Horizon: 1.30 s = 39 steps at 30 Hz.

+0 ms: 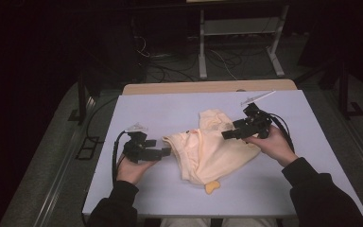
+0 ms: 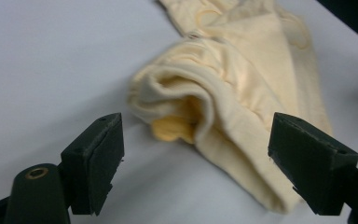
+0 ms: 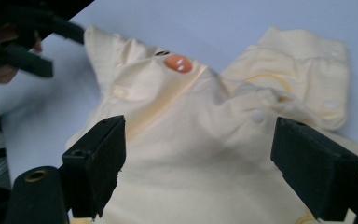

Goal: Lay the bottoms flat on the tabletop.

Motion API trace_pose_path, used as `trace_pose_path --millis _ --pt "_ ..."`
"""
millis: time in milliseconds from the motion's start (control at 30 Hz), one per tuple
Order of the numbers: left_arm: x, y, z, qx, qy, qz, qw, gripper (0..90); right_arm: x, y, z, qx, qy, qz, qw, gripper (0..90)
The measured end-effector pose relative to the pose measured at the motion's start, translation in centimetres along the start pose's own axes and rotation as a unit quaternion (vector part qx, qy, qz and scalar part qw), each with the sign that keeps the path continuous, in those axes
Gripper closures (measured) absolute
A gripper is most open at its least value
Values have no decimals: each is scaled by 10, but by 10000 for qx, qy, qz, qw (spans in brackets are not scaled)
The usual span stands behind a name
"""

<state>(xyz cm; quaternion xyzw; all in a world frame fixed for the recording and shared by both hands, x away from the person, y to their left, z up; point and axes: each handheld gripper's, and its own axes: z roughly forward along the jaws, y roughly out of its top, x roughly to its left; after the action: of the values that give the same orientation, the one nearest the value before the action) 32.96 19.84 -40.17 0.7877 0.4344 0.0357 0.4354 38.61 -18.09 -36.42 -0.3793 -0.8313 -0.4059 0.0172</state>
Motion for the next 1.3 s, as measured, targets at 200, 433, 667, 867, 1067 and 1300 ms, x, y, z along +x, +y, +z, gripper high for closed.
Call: trace_pose_path --millis 200,433,667,867,1067,1300 --pt "-12 -10 12 44 -325 -73 9994 177 -14 10 3 -102 -233 125 9996 176" --pt "-24 -18 28 303 -612 -35 9977 181 -28 19 13 -31 -453 256 9986 176" --pt "-31 -22 36 494 -837 0 9953 231 -40 25 31 14 -602 435 9972 176" --pt "-34 -26 43 714 -1029 12 9921 301 -46 25 50 225 -667 558 9960 257" --pt "-38 -28 51 991 -1203 80 9877 384 -48 23 61 468 -358 673 9960 500" --pt "-40 -28 57 1098 -1349 75 9847 503 -47 21 61 636 -346 794 9942 732"
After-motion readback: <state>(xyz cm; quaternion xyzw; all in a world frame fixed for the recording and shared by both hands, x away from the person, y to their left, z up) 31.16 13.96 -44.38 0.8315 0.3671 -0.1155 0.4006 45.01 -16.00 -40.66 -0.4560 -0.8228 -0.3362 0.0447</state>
